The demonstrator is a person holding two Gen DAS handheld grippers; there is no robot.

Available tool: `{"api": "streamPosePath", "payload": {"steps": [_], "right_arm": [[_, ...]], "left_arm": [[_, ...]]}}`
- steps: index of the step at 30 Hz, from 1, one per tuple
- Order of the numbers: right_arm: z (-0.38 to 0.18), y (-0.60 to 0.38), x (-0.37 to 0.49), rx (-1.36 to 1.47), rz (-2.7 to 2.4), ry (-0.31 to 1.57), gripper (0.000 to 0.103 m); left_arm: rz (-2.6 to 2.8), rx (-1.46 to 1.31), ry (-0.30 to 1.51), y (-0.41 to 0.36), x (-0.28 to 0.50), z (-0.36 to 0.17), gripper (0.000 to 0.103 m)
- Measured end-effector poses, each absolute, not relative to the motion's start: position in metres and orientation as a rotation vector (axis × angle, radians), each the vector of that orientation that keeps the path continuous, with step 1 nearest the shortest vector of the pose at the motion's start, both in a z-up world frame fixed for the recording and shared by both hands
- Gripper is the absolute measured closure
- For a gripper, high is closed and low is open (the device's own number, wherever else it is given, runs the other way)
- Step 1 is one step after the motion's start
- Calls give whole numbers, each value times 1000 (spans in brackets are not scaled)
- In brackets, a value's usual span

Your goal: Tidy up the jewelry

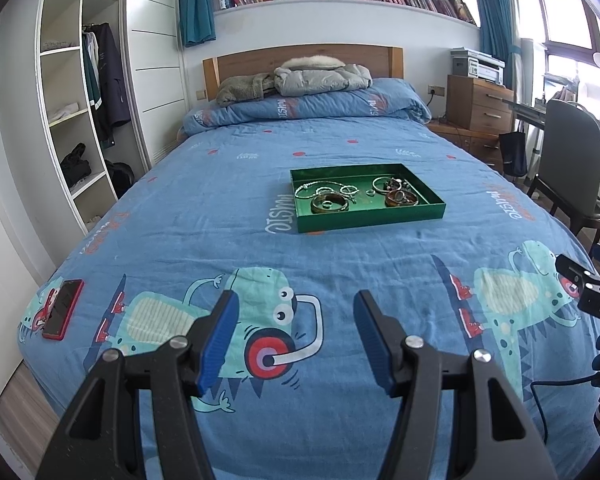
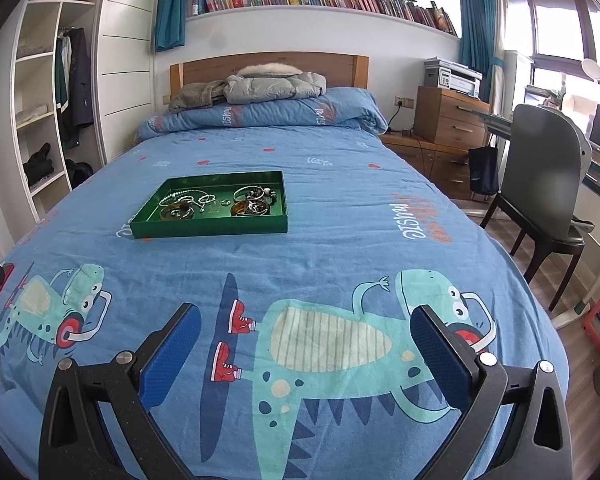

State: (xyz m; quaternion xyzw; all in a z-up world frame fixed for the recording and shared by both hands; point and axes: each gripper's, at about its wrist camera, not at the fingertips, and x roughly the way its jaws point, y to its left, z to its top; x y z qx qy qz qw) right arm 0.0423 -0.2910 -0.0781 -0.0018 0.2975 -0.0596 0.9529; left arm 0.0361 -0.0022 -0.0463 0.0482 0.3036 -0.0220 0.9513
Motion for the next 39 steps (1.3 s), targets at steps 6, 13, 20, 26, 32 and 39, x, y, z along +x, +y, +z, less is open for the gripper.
{"api": "streamPosePath", "payload": {"steps": [6,13,20,26,32,39], "right_arm": [[-79,-294,43,-7,-129,606,0],[-80,-296,43,-4,-135,611,0],[-82,-296,44,-5,-135,615,0],[-85,-298,43,-3,-138,619,0],[-87,-297,44,-6,-134,625,0],[-89,-296,44,-8,-134,633,0]], "left_arm": [[-47,96,627,-2,39,-48,45],[-49,97,634,-1,41,-50,46],[-48,97,636,-2,41,-50,45],[-50,96,640,-2,42,-53,46],[-49,96,640,-1,42,-53,45],[-50,96,641,-1,42,-53,45]]}}
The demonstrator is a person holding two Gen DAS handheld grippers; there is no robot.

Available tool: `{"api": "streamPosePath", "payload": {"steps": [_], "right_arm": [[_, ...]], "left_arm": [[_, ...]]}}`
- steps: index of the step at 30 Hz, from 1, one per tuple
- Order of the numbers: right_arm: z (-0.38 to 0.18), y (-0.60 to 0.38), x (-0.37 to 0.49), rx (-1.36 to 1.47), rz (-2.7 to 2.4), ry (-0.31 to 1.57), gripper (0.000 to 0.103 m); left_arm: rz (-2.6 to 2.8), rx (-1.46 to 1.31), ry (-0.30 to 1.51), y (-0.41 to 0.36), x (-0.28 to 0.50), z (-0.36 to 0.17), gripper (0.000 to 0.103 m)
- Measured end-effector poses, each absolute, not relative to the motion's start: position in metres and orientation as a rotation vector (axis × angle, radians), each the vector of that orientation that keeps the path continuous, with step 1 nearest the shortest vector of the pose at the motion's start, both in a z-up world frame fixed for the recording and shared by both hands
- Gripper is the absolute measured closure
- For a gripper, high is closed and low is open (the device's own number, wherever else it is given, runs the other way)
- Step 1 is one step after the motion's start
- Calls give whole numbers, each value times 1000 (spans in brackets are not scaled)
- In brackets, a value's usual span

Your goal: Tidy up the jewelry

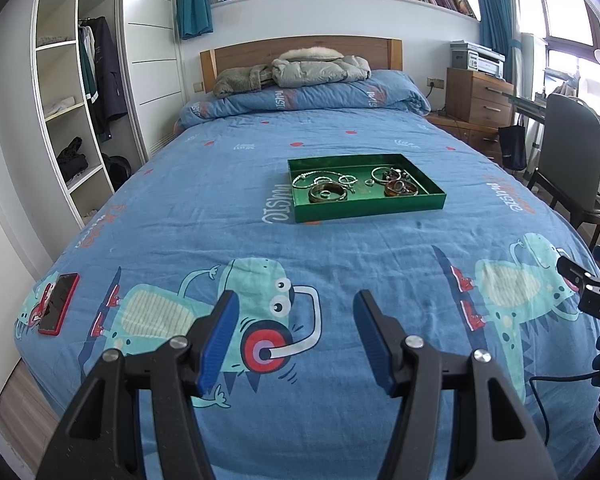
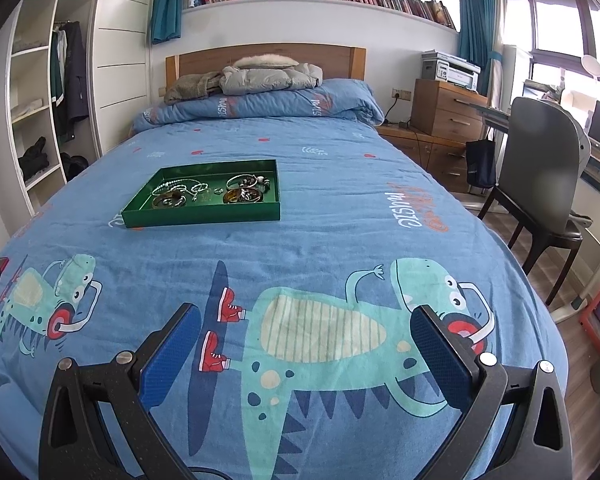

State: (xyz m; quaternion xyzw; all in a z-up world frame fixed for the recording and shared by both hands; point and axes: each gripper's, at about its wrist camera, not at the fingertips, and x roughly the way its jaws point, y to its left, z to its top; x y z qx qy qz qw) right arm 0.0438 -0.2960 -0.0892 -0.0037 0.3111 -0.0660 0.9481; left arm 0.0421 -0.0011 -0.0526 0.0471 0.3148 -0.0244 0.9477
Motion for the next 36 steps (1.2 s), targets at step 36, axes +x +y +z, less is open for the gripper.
{"api": "streamPosePath", "payload": {"steps": [36], "right_arm": [[-95,-303,48,0,-150,651,0]], "left_arm": [[-48,98,656,-2,40,-63,45]]}}
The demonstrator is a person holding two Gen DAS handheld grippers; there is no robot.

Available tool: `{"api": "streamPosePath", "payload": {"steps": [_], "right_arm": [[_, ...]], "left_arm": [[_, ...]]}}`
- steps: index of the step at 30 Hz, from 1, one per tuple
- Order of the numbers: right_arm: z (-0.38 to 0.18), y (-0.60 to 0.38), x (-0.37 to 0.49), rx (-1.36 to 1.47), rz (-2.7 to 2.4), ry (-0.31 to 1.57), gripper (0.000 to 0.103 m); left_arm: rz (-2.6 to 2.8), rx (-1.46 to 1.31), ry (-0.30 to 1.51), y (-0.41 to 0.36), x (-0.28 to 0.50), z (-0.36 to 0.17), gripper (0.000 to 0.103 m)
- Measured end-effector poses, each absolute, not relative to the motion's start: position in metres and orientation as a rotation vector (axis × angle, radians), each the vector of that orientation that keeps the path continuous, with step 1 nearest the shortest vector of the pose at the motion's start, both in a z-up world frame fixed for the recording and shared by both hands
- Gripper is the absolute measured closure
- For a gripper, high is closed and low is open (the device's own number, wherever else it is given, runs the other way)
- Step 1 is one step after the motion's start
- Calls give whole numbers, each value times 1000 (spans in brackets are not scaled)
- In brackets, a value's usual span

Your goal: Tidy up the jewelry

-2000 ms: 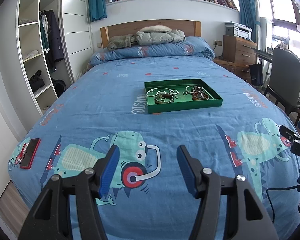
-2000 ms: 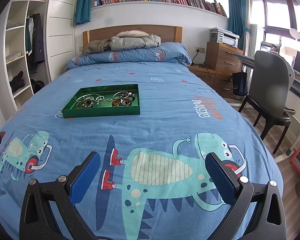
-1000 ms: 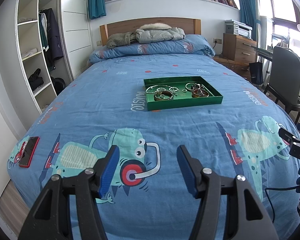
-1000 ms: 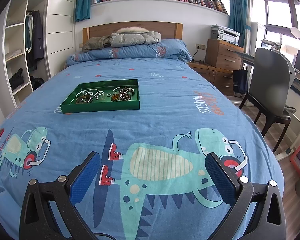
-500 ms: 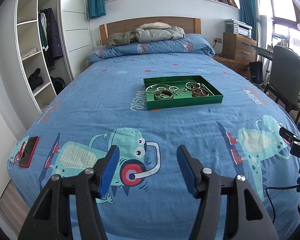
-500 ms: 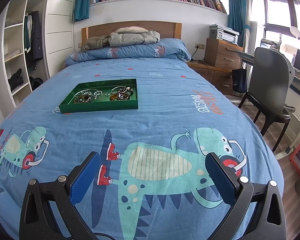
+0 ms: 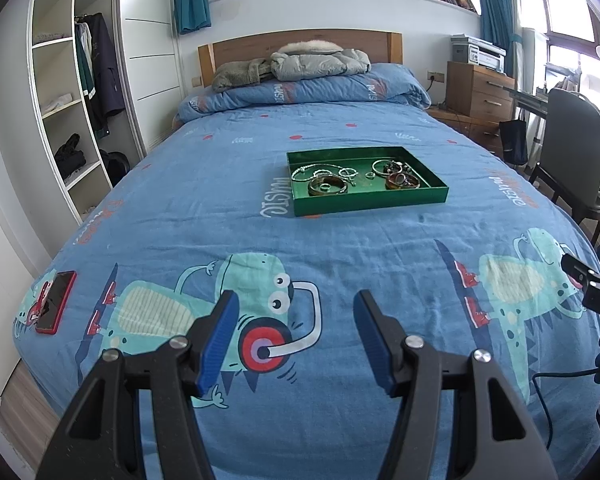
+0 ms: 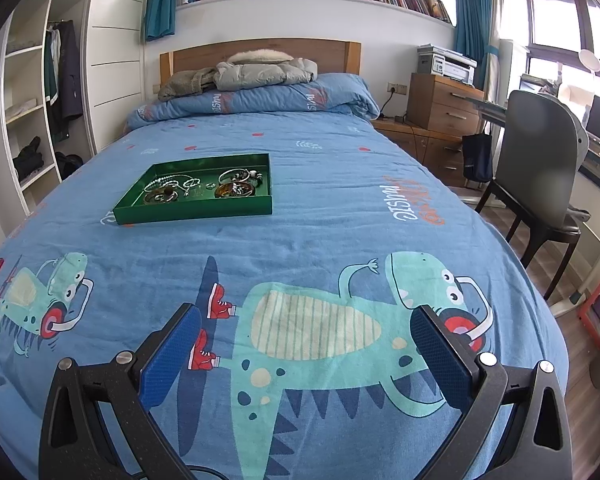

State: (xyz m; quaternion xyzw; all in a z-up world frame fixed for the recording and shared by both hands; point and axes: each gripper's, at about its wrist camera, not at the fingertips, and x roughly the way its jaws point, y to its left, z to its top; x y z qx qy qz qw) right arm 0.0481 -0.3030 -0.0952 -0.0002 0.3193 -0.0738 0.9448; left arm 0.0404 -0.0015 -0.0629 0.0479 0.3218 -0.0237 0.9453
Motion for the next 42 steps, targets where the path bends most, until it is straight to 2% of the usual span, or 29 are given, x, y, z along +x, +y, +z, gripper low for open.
{"api": "streamPosePath", "payload": {"steps": [42], "right_arm": [[-102,-321,83,7,-179,677,0]], "left_arm": [[-69,92,716,-4,87,-64,45]]}}
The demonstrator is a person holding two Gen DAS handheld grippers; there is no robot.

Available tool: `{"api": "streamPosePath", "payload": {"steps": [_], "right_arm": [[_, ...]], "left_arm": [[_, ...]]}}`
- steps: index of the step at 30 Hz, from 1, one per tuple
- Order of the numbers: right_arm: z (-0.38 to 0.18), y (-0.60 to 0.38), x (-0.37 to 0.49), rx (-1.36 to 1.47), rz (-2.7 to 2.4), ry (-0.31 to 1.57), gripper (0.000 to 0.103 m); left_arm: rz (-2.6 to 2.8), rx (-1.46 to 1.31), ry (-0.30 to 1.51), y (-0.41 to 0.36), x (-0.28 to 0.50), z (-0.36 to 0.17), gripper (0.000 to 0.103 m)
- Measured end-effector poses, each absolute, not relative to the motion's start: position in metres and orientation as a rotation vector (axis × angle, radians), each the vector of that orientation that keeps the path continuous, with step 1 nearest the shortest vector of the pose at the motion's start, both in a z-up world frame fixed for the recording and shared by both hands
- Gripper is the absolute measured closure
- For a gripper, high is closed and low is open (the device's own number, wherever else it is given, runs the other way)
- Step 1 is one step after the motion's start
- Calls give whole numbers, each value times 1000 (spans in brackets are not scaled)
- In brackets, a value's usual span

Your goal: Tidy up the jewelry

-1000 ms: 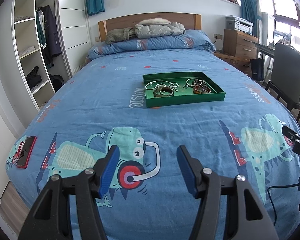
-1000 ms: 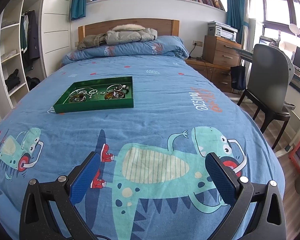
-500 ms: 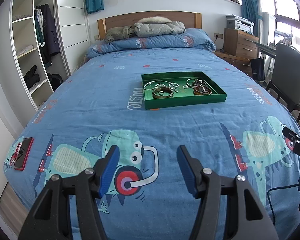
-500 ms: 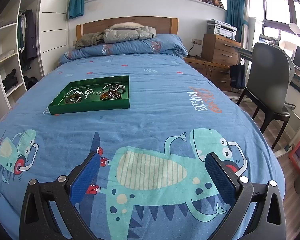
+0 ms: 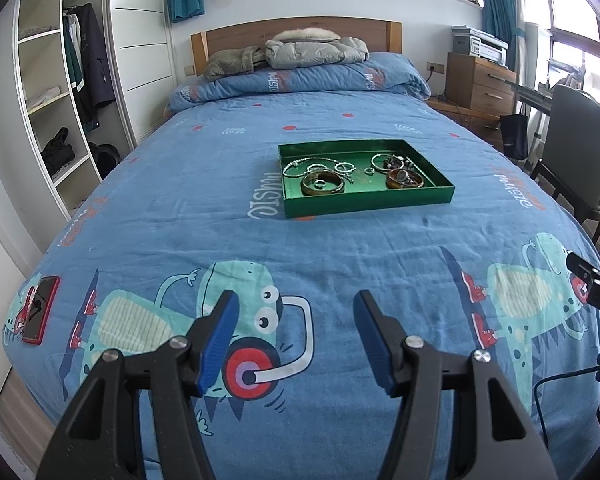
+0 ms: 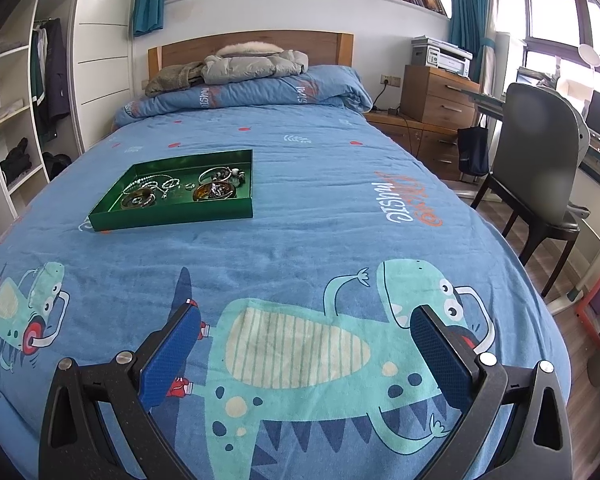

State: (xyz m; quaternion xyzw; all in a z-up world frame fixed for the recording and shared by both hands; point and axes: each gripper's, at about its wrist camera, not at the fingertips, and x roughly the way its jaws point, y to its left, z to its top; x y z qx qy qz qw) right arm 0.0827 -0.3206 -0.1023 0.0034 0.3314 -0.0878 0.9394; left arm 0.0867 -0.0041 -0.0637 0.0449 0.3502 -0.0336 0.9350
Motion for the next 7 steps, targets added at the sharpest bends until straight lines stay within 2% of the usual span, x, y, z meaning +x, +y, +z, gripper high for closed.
{"api": "streamPosePath", "payload": {"steps": [7], "right_arm": [[-105,-327,87,15,-186,679,0]], "left_arm": [[-72,92,732,-7,95,-66,45]]}}
